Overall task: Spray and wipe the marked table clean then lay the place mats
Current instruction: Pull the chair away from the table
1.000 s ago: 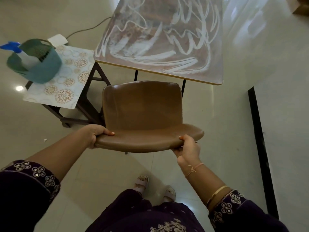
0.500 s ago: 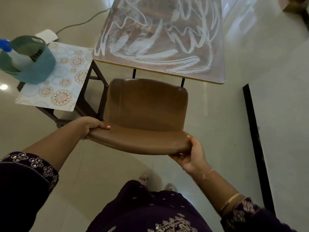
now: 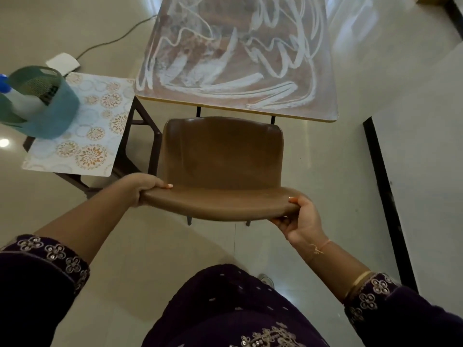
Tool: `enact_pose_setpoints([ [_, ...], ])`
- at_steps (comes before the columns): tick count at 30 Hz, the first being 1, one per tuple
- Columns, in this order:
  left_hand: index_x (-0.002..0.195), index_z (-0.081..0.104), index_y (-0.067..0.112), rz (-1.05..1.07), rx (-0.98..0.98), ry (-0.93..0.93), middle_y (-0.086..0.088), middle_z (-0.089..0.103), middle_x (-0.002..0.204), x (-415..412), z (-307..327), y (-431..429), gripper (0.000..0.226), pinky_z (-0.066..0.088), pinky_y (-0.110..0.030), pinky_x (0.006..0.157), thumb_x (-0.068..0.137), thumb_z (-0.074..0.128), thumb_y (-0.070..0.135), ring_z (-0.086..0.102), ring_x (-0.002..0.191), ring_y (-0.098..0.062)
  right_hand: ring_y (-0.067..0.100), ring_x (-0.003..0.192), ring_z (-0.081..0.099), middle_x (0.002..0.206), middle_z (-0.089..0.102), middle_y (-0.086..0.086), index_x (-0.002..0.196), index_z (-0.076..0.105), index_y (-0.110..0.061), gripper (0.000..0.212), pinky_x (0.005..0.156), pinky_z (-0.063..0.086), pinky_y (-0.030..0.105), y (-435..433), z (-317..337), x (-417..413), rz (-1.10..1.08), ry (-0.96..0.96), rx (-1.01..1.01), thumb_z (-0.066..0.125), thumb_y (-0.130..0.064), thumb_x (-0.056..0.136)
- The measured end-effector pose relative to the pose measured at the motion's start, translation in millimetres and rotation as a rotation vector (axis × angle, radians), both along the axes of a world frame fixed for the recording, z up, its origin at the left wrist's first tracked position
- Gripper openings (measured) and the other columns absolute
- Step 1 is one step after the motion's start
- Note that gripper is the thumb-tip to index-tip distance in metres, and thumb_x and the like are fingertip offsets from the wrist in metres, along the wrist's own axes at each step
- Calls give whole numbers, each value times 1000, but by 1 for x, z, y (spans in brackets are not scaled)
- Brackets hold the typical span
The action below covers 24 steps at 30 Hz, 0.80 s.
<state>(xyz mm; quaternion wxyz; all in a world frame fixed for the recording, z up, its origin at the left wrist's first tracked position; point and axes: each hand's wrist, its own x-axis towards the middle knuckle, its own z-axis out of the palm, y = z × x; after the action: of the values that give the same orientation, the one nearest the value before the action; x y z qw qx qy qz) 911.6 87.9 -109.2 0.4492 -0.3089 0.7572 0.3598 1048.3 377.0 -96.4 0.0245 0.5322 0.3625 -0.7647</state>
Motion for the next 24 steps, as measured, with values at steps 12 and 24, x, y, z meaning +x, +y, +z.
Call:
enact_pose_setpoints([
  [12, 97, 55, 2, 59, 68, 53, -12, 59, 85, 17, -15, 22, 32, 45, -30, 56, 79, 72, 21, 57, 71, -23, 36, 89, 59, 100, 58, 17, 95, 52, -10, 11, 58, 56, 50, 13, -3, 41, -96, -28, -127, 45, -4, 89],
  [24, 94, 48, 4, 115, 107, 45, -12, 54, 84, 4, -10, 61, 20, 49, -33, 74, 90, 59, 21, 53, 72, -21, 32, 84, 61, 98, 59, 17, 99, 53, -8, 15, 54, 54, 44, 49, -12, 8, -64, -28, 134, 47, -8, 86],
])
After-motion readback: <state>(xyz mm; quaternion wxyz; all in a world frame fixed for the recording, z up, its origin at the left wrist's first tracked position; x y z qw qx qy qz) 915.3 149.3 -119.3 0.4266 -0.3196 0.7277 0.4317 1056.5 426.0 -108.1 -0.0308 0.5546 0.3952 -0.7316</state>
